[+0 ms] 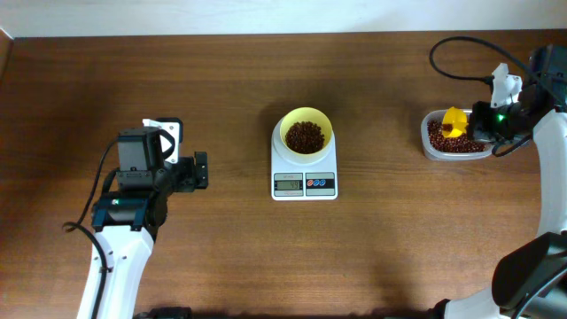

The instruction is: Scoop item into bowl and weigh 50g on scale

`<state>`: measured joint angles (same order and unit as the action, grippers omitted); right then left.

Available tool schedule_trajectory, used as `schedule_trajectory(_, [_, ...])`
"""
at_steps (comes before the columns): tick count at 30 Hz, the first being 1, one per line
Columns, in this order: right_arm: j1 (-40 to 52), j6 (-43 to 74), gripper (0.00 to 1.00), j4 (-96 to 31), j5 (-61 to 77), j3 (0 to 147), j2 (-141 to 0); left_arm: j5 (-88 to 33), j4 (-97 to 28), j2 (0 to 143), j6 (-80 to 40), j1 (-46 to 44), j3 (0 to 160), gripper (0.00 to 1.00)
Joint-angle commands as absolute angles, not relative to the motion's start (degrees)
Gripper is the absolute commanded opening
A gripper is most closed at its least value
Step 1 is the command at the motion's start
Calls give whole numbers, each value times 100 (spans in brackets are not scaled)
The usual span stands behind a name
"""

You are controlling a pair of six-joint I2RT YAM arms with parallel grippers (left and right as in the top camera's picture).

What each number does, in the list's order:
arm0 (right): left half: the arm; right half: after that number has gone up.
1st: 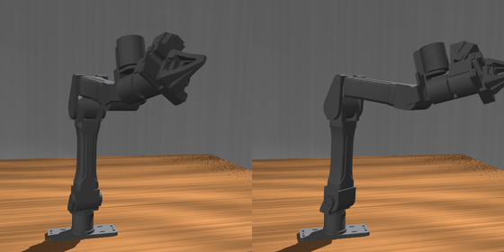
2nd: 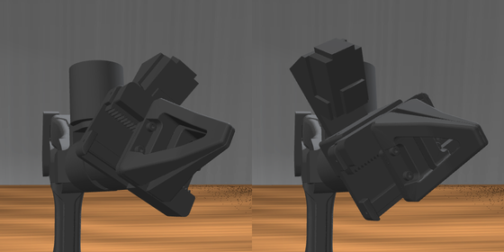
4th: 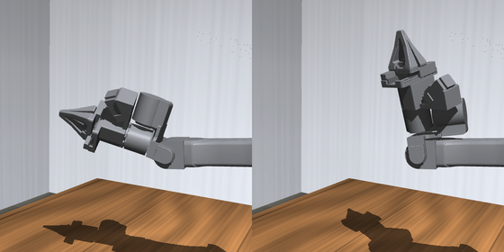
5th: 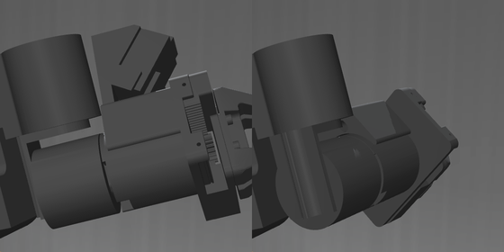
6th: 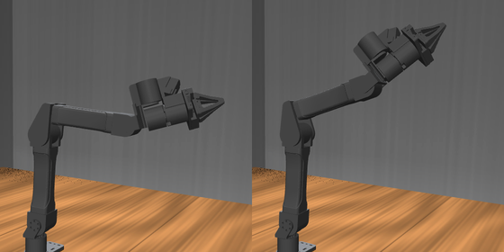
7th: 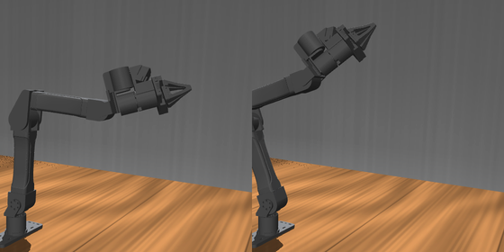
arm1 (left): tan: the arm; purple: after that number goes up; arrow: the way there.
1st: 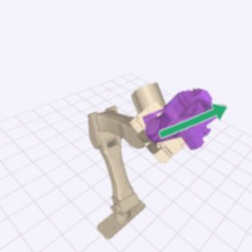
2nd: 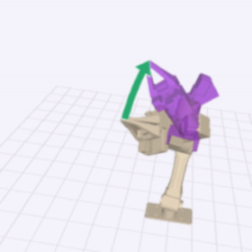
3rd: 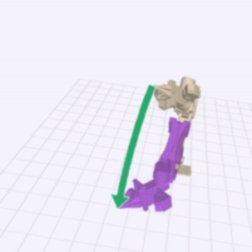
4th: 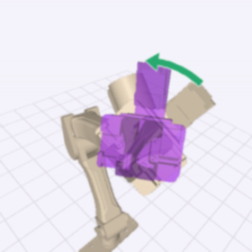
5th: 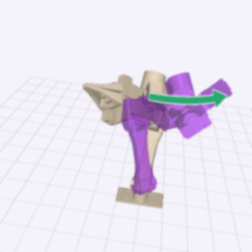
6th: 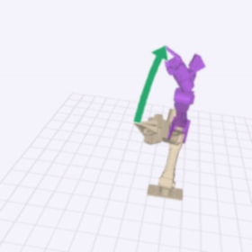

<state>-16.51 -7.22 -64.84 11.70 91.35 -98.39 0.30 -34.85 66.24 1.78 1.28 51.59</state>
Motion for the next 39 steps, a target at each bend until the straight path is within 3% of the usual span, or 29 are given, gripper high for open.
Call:
schedule_trajectory(1, [-1651,-679,4,-6445,1249,9271,-9714,69,-3476,6654,246,156,5144,99])
schedule_trajectory(17, [-1651,-687,4,-6305,1063,9271,-9717,69,-3476,6654,246,156,5144,99])
schedule_trajectory(30, [-1533,-585,4,-6674,62,9271,-9717,69,-3476,6654,246,156,5144,99])
schedule_trajectory(39, [-2167,-355,4,-6514,1944,9271,-9717,69,-3474,6654,246,156,5144,99])
